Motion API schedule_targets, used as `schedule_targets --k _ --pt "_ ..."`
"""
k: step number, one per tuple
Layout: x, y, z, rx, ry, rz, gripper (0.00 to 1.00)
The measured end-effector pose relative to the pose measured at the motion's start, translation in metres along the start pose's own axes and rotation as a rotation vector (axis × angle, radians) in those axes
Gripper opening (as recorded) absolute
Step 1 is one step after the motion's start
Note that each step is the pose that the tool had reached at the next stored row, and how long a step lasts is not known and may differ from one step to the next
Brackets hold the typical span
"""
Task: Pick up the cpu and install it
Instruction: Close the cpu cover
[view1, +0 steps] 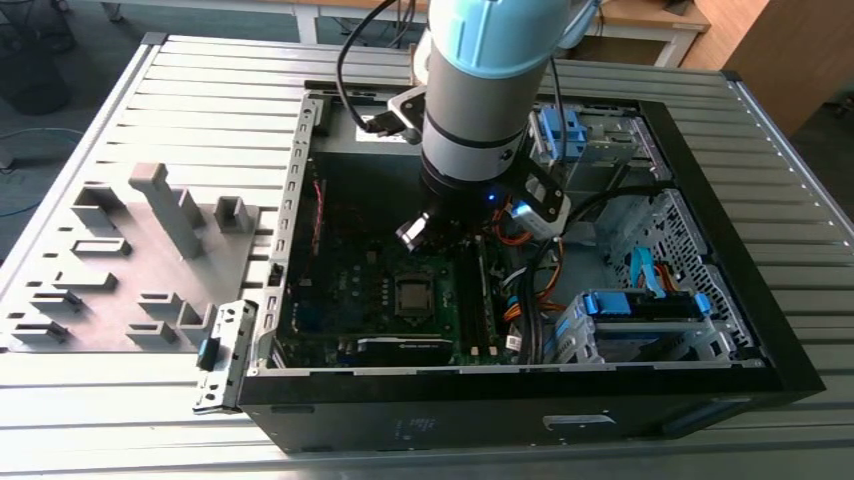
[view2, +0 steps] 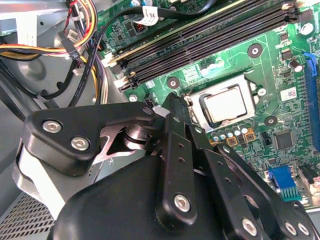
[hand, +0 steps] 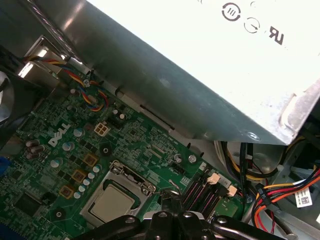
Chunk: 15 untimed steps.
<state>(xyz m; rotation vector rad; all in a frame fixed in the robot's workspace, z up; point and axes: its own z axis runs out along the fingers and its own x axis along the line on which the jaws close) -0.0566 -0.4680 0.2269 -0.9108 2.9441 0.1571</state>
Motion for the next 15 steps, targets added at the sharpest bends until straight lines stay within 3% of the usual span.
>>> schedule_targets --k 15 --pt "-0.0002 0.0006 0.0040 -0.0036 -0.0025 0.000 0.11"
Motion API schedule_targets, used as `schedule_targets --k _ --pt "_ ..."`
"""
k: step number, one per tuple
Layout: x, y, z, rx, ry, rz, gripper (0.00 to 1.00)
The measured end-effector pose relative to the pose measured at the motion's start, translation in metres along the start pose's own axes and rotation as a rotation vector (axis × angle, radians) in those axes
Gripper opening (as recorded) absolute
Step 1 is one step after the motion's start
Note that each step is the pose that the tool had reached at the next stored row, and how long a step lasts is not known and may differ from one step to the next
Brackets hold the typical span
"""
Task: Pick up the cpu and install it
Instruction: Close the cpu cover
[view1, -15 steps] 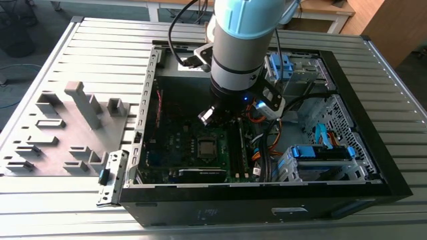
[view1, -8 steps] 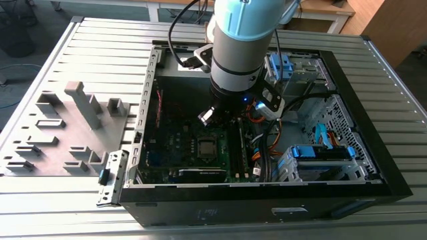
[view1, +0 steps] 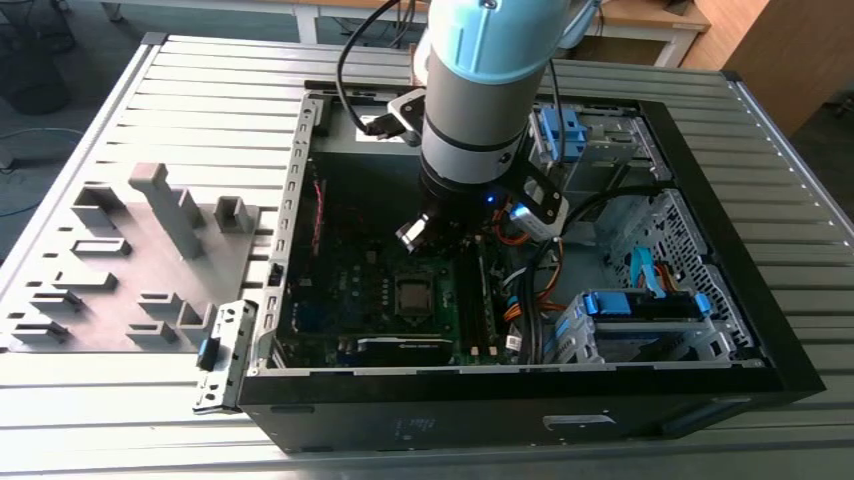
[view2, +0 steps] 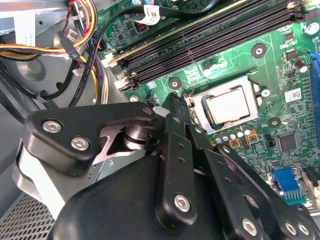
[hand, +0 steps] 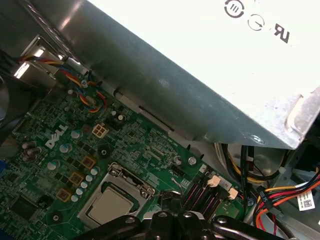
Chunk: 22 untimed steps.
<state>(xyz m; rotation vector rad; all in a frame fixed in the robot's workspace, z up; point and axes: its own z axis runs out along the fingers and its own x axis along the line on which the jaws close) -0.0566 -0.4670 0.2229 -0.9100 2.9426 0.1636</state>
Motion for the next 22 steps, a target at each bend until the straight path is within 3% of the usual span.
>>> schedule_targets --k 8,22 --pt "0.0019 0.0013 -0.0001 0.0000 -0.0002 0.000 0.11" --pt "0.0255 0.0141 -0.0008 0.0017 -0.0025 0.000 0.11"
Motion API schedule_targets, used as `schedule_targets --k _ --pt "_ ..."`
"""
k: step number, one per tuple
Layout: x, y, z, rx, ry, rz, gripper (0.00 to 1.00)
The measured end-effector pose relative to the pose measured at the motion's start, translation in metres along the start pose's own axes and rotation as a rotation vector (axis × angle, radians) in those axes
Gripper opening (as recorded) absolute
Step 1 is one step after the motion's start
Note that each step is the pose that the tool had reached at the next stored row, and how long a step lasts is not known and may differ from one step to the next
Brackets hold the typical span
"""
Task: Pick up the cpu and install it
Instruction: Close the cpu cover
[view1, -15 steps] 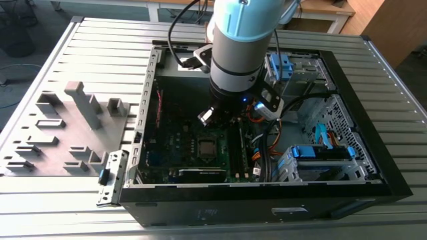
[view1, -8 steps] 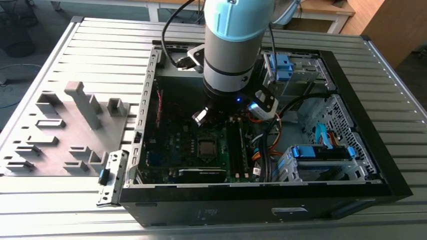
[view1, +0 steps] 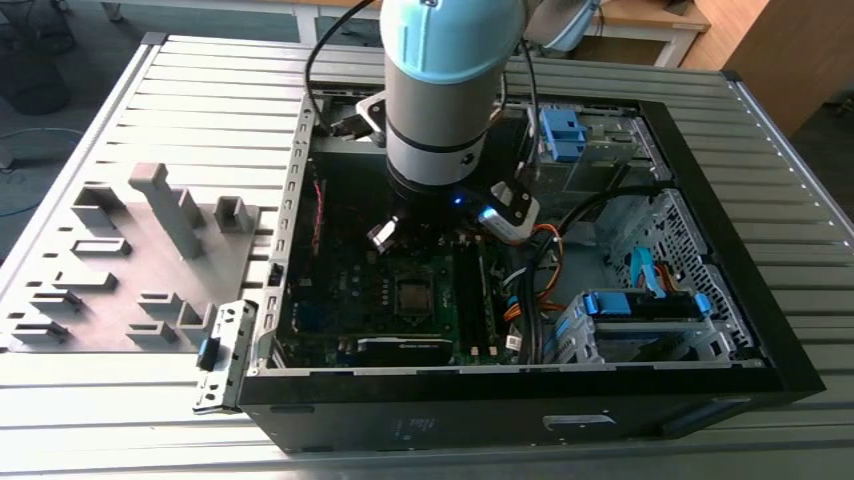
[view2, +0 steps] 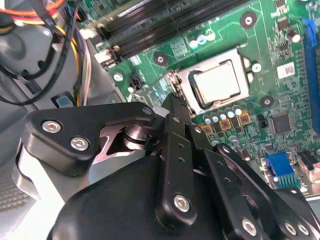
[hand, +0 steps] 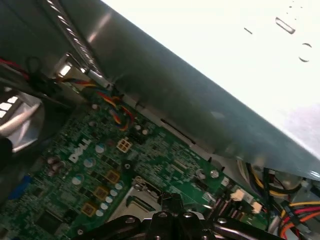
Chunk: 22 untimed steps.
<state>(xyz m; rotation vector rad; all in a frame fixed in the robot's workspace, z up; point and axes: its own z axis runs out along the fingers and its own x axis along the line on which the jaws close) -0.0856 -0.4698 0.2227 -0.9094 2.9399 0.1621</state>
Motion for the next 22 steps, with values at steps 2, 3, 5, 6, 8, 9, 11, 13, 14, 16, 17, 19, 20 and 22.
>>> schedule_targets --k 2,3,5,6,8,9,11,13,14,16,17,19,20,22 --pt "0.0032 -0.0001 -0.0002 0.0000 0.0000 0.000 0.11" --pt "0.0046 -0.0009 -0.0003 0.0000 0.0001 0.000 0.11" --pt "0.0075 -0.0039 -0.0007 -0.0001 0.0000 0.000 0.11" --pt "0.0090 -0.0057 -0.0010 -0.0001 0.0000 0.000 0.11" --pt "0.0119 -0.0096 -0.0015 -0.0001 0.0000 0.000 0.11" --pt "0.0132 -0.0113 -0.0017 -0.0001 0.0000 0.000 0.11" --pt "0.0155 -0.0143 -0.0022 0.0000 0.0000 0.000 0.11" --pt "0.0180 -0.0176 -0.0026 -0.0001 0.0000 0.000 0.11" --pt "0.0189 -0.0189 -0.0028 0.0001 0.0001 0.000 0.11" --pt "0.0195 -0.0195 -0.0028 0.0020 0.0014 0.000 0.11" --pt "0.0195 -0.0195 -0.0028 0.0029 0.0020 0.000 0.11" --pt "0.0195 -0.0196 -0.0028 0.0068 0.0046 0.000 0.11" --pt "0.0194 -0.0196 -0.0028 0.0102 0.0070 0.000 0.11" --pt "0.0195 -0.0196 -0.0027 0.0157 0.0107 -0.001 0.11"
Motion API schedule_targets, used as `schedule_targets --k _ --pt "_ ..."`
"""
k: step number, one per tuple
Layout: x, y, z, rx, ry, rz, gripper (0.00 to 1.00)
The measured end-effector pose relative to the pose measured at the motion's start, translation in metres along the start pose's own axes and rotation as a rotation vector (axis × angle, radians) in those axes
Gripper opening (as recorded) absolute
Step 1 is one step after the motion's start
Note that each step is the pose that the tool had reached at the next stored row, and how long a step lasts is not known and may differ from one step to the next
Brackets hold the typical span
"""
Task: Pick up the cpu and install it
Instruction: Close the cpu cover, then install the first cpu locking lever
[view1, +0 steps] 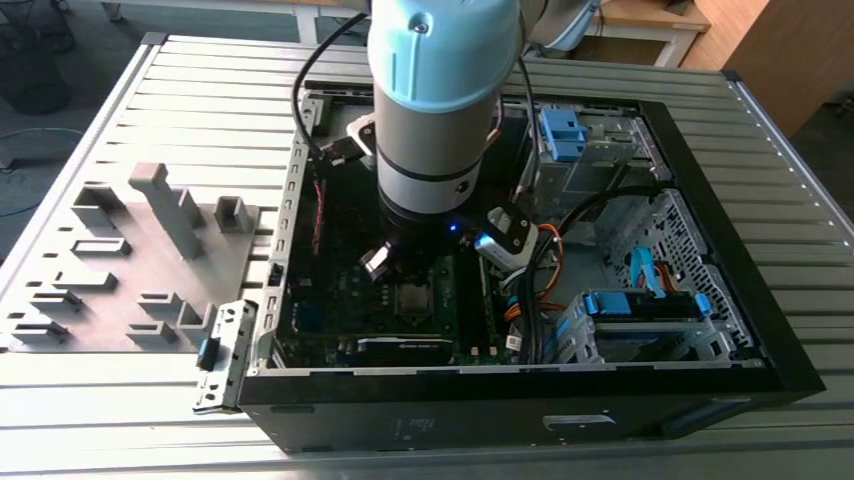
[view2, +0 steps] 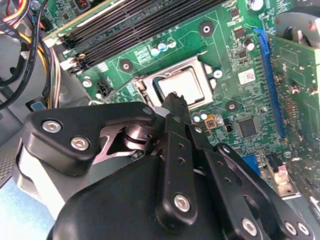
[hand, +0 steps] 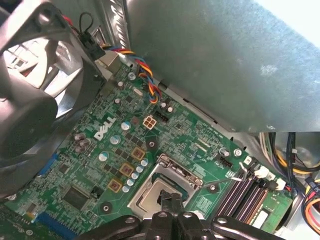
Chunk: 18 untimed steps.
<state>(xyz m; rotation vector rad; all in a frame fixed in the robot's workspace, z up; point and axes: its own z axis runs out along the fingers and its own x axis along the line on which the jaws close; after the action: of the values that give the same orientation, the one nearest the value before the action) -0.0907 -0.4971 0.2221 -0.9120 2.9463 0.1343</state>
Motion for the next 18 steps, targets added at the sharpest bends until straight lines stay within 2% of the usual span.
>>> schedule_targets --k 1,3,18 --pt "0.0000 0.0000 0.0000 0.0030 0.0021 0.000 0.11" --pt "0.0000 0.0000 -0.0005 0.0042 0.0032 0.000 0.11" --pt "-0.0005 0.0005 -0.0080 0.0041 0.0030 0.000 0.11"
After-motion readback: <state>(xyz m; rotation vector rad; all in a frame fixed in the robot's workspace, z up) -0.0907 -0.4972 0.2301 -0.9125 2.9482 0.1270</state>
